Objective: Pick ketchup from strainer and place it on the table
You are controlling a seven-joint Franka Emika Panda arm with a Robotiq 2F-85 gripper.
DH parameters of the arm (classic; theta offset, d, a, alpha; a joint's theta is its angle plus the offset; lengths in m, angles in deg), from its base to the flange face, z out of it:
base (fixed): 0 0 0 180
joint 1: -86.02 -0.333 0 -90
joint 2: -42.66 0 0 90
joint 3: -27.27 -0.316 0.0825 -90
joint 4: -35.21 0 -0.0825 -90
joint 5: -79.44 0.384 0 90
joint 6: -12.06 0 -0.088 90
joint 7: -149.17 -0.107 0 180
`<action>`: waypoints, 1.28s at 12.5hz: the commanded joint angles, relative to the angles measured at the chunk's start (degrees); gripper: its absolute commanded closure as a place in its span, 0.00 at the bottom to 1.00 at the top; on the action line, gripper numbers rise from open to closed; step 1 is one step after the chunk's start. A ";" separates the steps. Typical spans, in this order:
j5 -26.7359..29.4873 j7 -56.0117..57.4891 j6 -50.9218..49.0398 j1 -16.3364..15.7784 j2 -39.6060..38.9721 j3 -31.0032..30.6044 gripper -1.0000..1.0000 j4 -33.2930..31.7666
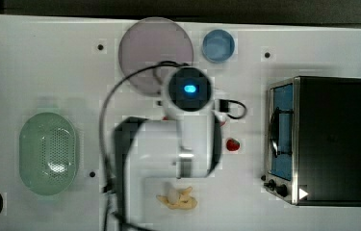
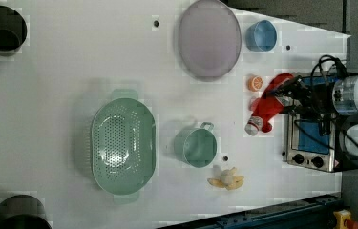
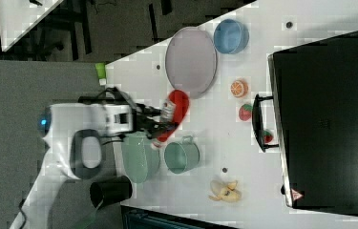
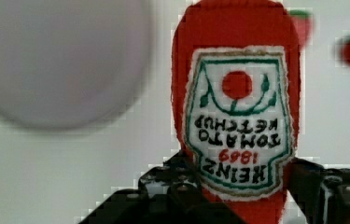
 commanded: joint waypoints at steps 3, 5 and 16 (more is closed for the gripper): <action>0.14 3.53 3.81 -0.54 -4.44 3.27 0.44 -3.35; 0.14 3.53 8.00 -0.55 -7.91 3.44 0.30 -5.50; 0.16 1.03 -8.75 -0.86 3.80 1.36 0.00 8.75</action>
